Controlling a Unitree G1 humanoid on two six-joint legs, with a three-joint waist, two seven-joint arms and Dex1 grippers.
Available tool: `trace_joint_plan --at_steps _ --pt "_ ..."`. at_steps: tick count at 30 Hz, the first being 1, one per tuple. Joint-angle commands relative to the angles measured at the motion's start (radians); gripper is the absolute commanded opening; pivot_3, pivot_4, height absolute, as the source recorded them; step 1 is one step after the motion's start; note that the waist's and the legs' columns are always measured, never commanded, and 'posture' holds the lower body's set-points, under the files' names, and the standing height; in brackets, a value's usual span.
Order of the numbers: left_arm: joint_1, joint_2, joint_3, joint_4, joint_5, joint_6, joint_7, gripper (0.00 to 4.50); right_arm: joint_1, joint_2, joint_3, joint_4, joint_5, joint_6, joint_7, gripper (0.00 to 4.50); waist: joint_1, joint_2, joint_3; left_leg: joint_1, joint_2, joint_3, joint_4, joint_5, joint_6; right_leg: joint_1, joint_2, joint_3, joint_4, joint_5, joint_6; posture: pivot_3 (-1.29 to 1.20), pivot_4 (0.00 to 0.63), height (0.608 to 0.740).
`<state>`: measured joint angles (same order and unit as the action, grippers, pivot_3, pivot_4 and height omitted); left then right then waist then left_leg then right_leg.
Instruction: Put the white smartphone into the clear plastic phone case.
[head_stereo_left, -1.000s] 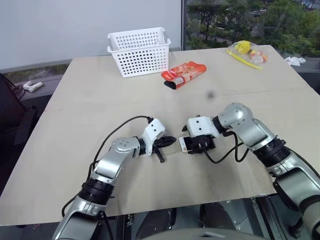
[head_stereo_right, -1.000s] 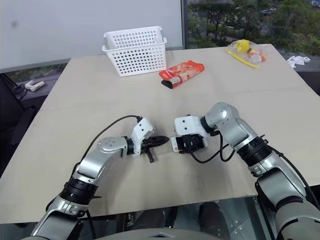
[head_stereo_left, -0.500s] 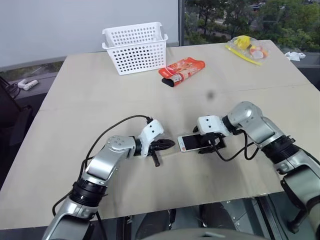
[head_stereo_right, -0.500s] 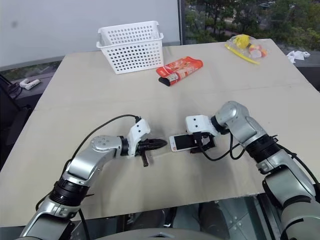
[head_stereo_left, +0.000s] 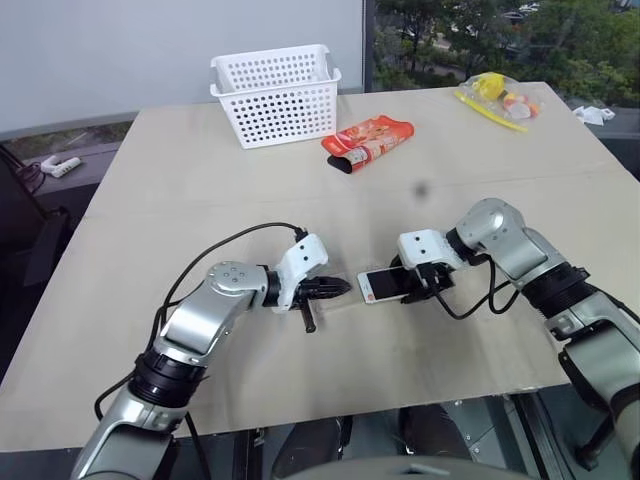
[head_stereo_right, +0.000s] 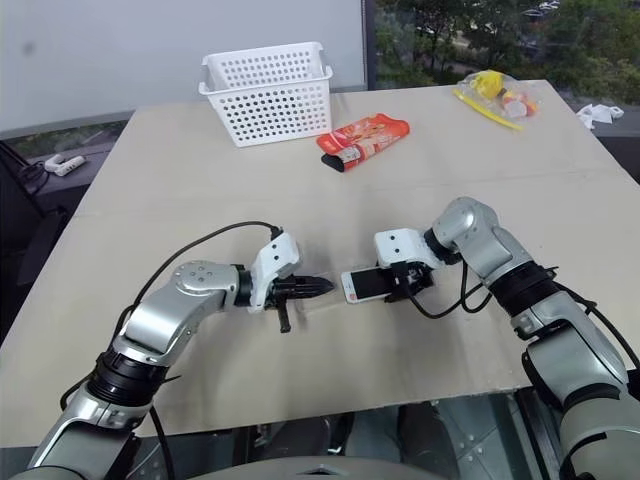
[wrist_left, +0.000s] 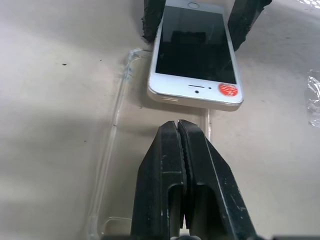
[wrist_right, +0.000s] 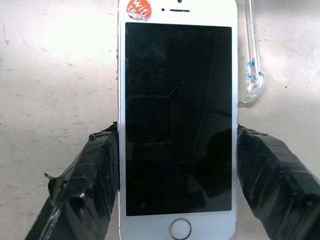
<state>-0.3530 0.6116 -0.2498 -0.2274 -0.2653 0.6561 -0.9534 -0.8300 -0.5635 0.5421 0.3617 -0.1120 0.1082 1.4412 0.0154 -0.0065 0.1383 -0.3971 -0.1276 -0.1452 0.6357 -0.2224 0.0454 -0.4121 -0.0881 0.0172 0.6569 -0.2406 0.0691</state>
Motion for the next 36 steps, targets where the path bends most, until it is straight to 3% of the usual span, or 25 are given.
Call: trace_joint_plan --at_steps 1,9,18,36 --pt "-0.027 -0.002 0.04 -0.047 -0.025 -0.012 0.007 0.0 -0.013 -0.017 0.013 0.013 -0.052 0.016 0.003 2.97 0.0 0.0 0.001 0.0 0.0 0.0 0.0 0.0 0.0 0.0 0.0 0.0 0.0 0.0 0.0 0.0 0.15 0.74" --pt "-0.059 -0.031 0.118 -0.121 -0.183 0.098 0.001 0.0 -0.064 -0.015 0.02 -0.119 -0.082 0.077 0.012 2.97 -0.004 -0.001 0.006 -0.001 0.0 0.0 0.0 0.001 -0.002 -0.001 0.0 0.0 0.0 0.0 0.0 0.0 0.15 0.74" --pt "-0.018 -0.002 0.013 -0.102 -0.1 0.065 0.031 0.0 -0.088 0.004 0.037 -0.2 -0.149 0.185 0.003 2.97 -0.011 -0.002 0.011 -0.002 0.0 0.0 -0.002 0.003 -0.004 -0.003 0.0 0.0 0.0 0.0 0.0 0.0 0.15 0.74" --pt "0.015 -0.041 -0.031 -0.049 -0.048 0.038 0.077 0.0 -0.091 0.047 0.093 -0.325 -0.218 0.27 -0.008 2.97 -0.027 -0.003 0.014 -0.003 0.0 -0.001 -0.002 0.003 -0.004 -0.003 0.0 0.0 0.001 0.0 0.0 0.0 0.15 0.74"
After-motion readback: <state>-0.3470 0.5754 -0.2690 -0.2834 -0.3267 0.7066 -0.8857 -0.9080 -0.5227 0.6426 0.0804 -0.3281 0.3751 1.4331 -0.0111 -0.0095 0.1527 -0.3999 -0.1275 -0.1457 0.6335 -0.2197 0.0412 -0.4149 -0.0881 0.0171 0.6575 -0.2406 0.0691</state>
